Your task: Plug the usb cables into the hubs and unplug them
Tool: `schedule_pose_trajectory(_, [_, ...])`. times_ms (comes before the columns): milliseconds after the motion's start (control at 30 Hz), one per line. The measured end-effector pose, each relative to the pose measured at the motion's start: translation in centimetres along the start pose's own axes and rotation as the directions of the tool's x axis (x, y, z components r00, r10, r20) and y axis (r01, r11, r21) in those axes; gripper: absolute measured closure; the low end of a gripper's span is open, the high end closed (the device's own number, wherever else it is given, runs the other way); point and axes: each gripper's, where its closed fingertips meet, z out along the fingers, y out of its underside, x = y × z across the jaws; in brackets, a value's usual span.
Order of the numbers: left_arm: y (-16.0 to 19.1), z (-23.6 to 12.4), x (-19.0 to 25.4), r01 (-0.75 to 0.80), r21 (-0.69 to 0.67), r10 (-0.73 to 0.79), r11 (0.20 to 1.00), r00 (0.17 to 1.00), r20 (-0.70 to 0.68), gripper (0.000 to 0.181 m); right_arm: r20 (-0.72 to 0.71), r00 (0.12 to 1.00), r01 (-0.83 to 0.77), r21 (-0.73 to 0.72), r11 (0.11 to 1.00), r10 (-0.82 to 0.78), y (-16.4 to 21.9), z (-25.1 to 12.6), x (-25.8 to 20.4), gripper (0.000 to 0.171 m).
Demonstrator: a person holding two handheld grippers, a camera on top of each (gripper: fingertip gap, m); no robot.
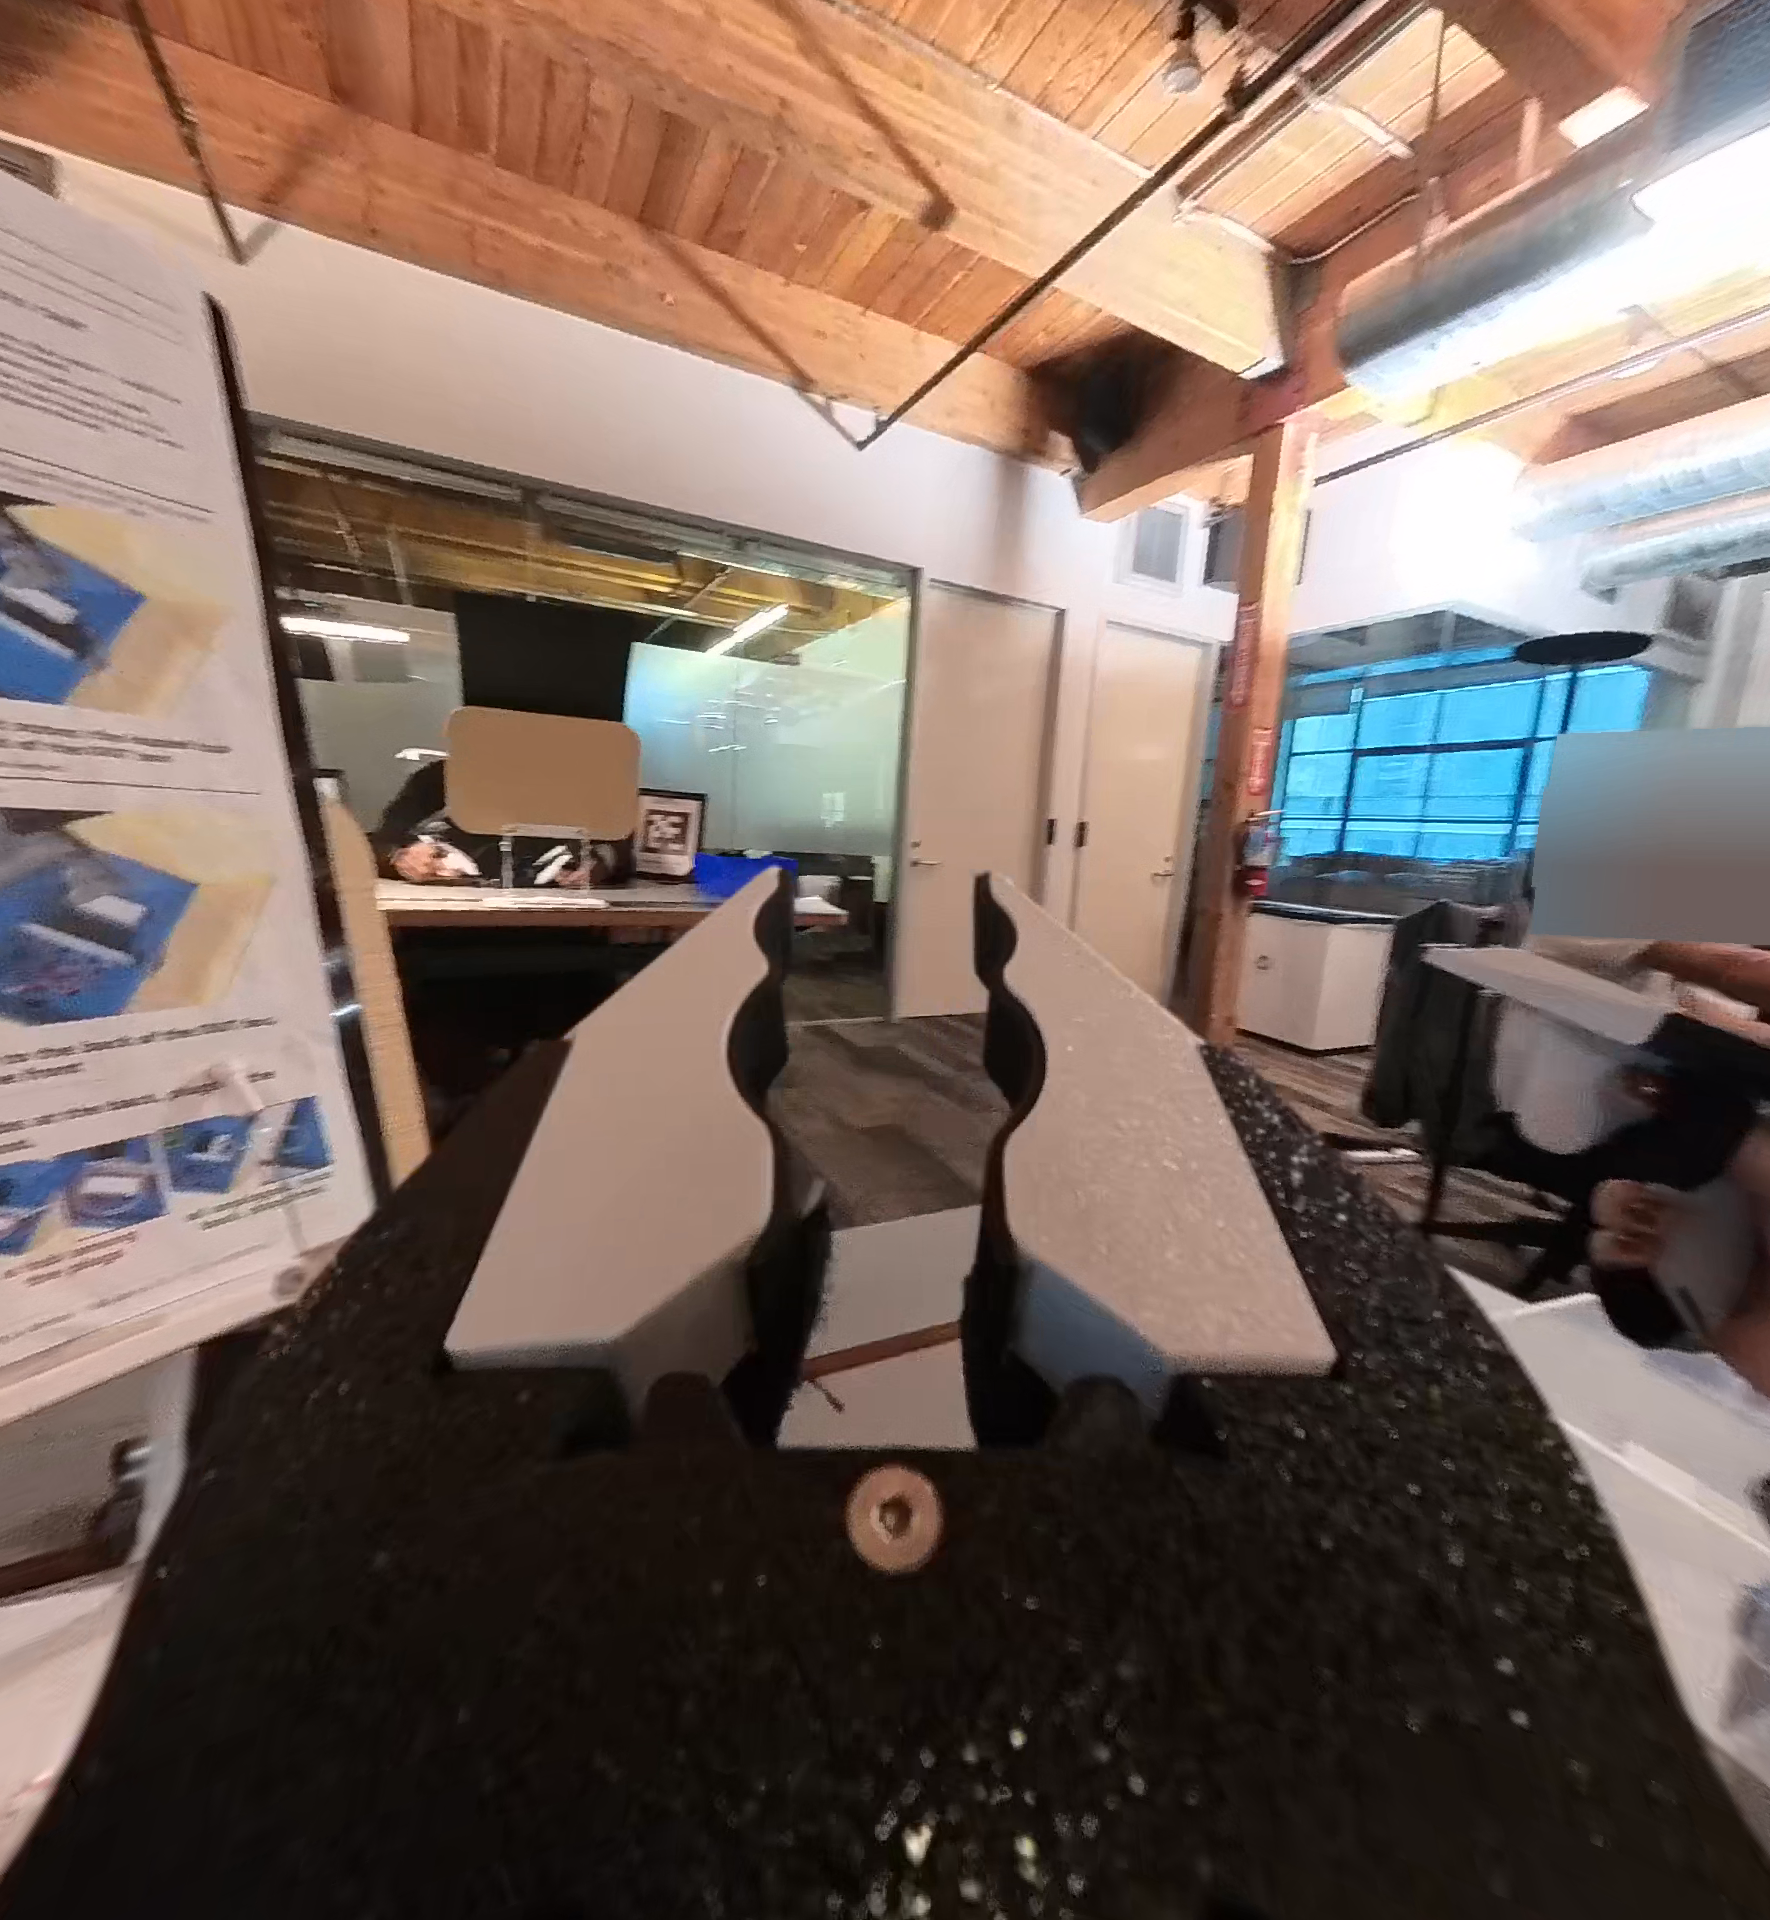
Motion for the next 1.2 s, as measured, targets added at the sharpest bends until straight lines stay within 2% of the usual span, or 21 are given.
schedule_pose_trajectory(167, [-1.4, -0.5, 2.9, 0.075, 0.069, -0.064, 0.995, 0.986, -0.153, 0.154, -0.002, 1.000, -0.015, 0.007, 1.000, 0.015, -0.3, -0.2, 0.1, 0.117])
schedule_pose_trajectory(267, [-1.8, -1.0, 3.6, 0.097, 0.103, -0.075, 0.990, 0.978, -0.195, 0.159, 0.032, 0.998, -0.061, 0.032, 0.998, 0.060, -0.5, 0.1, -0.6, 0.119])
schedule_pose_trajectory(433, [-0.7, -2.3, 2.0, 0.024, -0.092, -0.040, 0.995, 0.983, -0.179, 0.156, 0.043, 0.999, -0.020, -0.014, 1.000, 0.020, 0.3, 0.6, -1.3, 0.119])
schedule_pose_trajectory(533, [-1.1, -4.2, -0.1, -0.058, -0.149, 0.035, 0.987, 0.988, -0.150, 0.157, 0.021, 1.000, -0.004, 0.002, 1.000, 0.004, -0.1, 0.3, -0.9, 0.120])
schedule_pose_trajectory(633, [0.4, -6.7, -3.3, -0.226, -0.304, 0.193, 0.925, 0.972, -0.136, 0.158, 0.005, 1.000, -0.018, 0.049, 0.999, 0.017, -1.1, -0.4, -0.3, 0.122])
schedule_pose_trajectory(667, [1.8, -7.9, -4.3, -0.292, -0.403, 0.243, 0.867, 0.955, -0.169, 0.162, 0.001, 1.000, -0.023, 0.061, 0.998, 0.023, -1.3, -0.6, -0.1, 0.122])
schedule_pose_trajectory(733, [5.8, -11.2, -6.3, -0.376, -0.628, 0.264, 0.681, 0.927, -0.268, 0.167, -0.009, 0.999, -0.045, 0.087, 0.995, 0.046, -1.8, -1.0, 0.4, 0.122])
schedule_pose_trajectory(767, [7.7, -12.8, -7.5, -0.413, -0.700, 0.274, 0.582, 0.911, -0.310, 0.158, -0.008, 0.998, -0.059, 0.105, 0.993, 0.060, -2.1, -1.1, 0.5, 0.122])
schedule_pose_trajectory(867, [12.6, -17.1, -10.7, -0.571, -0.774, 0.308, 0.275, 0.814, -0.492, 0.132, 0.000, 0.996, -0.087, 0.142, 0.986, 0.088, -2.5, -1.3, 0.5, 0.122])
schedule_pose_trajectory(933, [15.0, -19.2, -12.6, -0.636, -0.765, 0.268, 0.100, 0.758, -0.595, 0.115, 0.001, 0.997, -0.082, 0.139, 0.987, 0.082, -2.5, -1.1, 0.3, 0.122])
schedule_pose_trajectory(967, [15.9, -20.0, -13.6, -0.650, -0.760, 0.240, 0.027, 0.742, -0.626, 0.112, 0.000, 0.997, -0.074, 0.132, 0.988, 0.075, -2.4, -1.0, 0.2, 0.122])
schedule_pose_trajectory(1033, [17.5, -20.4, -14.6, -0.666, -0.745, 0.160, -0.040, 0.731, -0.663, 0.103, -0.001, 0.998, -0.059, 0.123, 0.991, 0.060, -2.2, -0.8, -0.1, 0.122])
schedule_pose_trajectory(1100, [19.3, -20.8, -15.0, -0.682, -0.727, 0.058, -0.081, 0.725, -0.687, 0.107, 0.002, 0.999, -0.050, 0.118, 0.992, 0.050, -2.0, -0.6, -0.4, 0.122])
schedule_pose_trajectory(1200, [21.7, -22.1, -16.4, -0.709, -0.673, -0.057, -0.209, 0.696, -0.716, 0.109, 0.004, 0.999, -0.038, 0.101, 0.994, 0.038, -1.7, -0.2, -0.7, 0.123])
